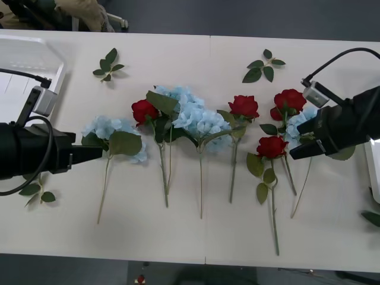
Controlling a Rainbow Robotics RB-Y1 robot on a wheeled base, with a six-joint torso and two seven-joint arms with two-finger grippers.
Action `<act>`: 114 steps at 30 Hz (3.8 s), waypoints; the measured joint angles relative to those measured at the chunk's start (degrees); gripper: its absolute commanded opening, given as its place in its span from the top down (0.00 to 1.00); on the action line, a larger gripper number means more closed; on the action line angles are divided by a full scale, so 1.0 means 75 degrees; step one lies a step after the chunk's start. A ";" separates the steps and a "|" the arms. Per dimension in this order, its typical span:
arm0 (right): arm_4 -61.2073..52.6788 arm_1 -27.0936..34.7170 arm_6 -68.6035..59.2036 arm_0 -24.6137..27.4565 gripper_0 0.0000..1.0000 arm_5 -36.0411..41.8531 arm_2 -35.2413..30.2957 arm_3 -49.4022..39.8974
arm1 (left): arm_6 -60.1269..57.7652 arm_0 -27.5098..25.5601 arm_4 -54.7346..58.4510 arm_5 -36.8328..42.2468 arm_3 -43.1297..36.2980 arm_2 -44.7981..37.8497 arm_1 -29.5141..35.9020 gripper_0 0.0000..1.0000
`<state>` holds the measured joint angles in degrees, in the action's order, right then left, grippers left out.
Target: Put the red flowers into the right box and the blue flowers into the left box
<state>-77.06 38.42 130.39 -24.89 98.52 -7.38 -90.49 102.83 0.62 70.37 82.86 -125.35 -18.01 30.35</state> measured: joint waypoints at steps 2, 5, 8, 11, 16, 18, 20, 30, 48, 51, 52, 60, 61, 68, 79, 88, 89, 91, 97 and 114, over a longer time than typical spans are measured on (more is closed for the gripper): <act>0.0311 0.0000 -0.1331 0.0000 0.00 0.0269 -0.0195 -0.0276 | -0.0416 0.0000 -0.0530 0.0051 0.0018 0.0011 0.0066 0.00; 0.0659 0.0000 -0.2678 0.0003 0.00 0.0532 -0.0513 -0.0684 | -0.1865 0.0031 -0.1321 0.0050 0.0139 0.0161 0.0072 0.00; 0.0768 0.0000 -0.4132 0.0061 0.00 0.0607 -0.0768 -0.0928 | -0.2321 0.0250 -0.2107 0.0050 0.0358 0.0575 0.0072 0.00; 0.0776 0.0000 -0.5313 0.0235 0.00 0.0602 -0.0962 -0.0973 | -0.2321 0.0622 -0.2825 0.0050 0.0678 0.1168 0.0073 0.00; 0.1189 0.0000 -0.5795 0.0529 0.00 0.0379 -0.1023 -0.0959 | -0.2321 0.1217 -0.3763 0.0050 0.1343 0.2194 0.0074 0.00; 0.1394 0.0000 -0.6000 0.0577 0.00 0.0238 -0.0993 -0.0877 | -0.2321 0.1394 -0.4141 0.0050 0.1597 0.2564 0.0074 0.00; 0.1574 0.0000 -0.6185 0.0577 0.00 0.0098 -0.0932 -0.0725 | -0.2321 0.1517 -0.4480 0.0050 0.1823 0.2864 0.0074 0.00; 0.2089 0.0000 -0.6210 0.0577 0.00 -0.1507 -0.0146 -0.0116 | -0.2321 0.1601 -0.5037 0.0370 0.2361 0.3363 0.0076 0.00; 0.3441 0.0000 -0.6213 0.0577 0.00 -0.3165 0.1131 0.0616 | -0.2193 0.2472 -0.5176 -0.0340 0.4324 0.4654 0.0227 0.00; 0.3456 0.0000 -0.6213 0.0577 0.00 -0.3443 0.1296 0.0831 | -0.2171 0.2632 -0.5380 -0.0340 0.4480 0.4900 0.0227 0.00; 0.3456 0.0000 -0.6213 0.0577 0.00 -0.3550 0.1349 0.0901 | -0.2171 0.2658 -0.5456 -0.0340 0.4493 0.4963 0.0227 0.00; 0.3438 0.0000 -0.6213 0.0577 0.00 -0.4477 0.1940 0.1247 | -0.2171 0.2669 -0.5824 -0.0605 0.4602 0.5352 0.0227 0.13; 0.3423 0.0000 -0.6213 0.0577 0.00 -0.4584 0.2029 0.1273 | -0.2171 0.2669 -0.5804 -0.0605 0.4601 0.5351 0.0227 0.14; 0.3124 0.0000 -0.6213 0.0577 0.52 -0.5021 0.2403 0.1401 | -0.2171 0.2669 -0.5788 -0.0607 0.4611 0.5351 0.0226 0.60; 0.3126 0.0000 -0.6213 0.0577 1.00 -0.5014 0.2412 0.1401 | -0.2171 0.2669 -0.5773 -0.0686 0.4645 0.5351 0.0226 1.00; 0.2849 0.0106 -0.6213 0.0577 1.00 -0.5014 0.2401 0.1401 | -0.2171 0.2669 -0.5743 -0.0761 0.4652 0.5338 0.0402 1.00; 0.2721 0.0169 -0.6213 0.0577 1.00 -0.5014 0.2401 0.1401 | -0.2171 0.2669 -0.5678 -0.0770 0.4650 0.5311 0.0470 1.00; 0.2449 0.0331 -0.6213 0.0577 1.00 -0.5014 0.2397 0.1401 | -0.2171 0.2669 -0.5414 -0.0748 0.4618 0.5176 0.0633 1.00; 0.1777 0.0678 -0.6013 0.0577 1.00 -0.4278 0.1815 0.1402 | -0.2167 0.2675 -0.4654 0.0723 0.3420 0.4230 0.1332 1.00; -0.0492 0.0674 -0.0457 0.0577 1.00 -0.1757 -0.1700 0.1415 | 0.0545 0.4726 -0.6084 0.3280 0.3750 0.3241 0.4262 1.00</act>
<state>-80.75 43.48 126.97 -20.56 85.34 -20.13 -79.88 106.91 36.07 24.75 107.46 -97.22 6.29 62.32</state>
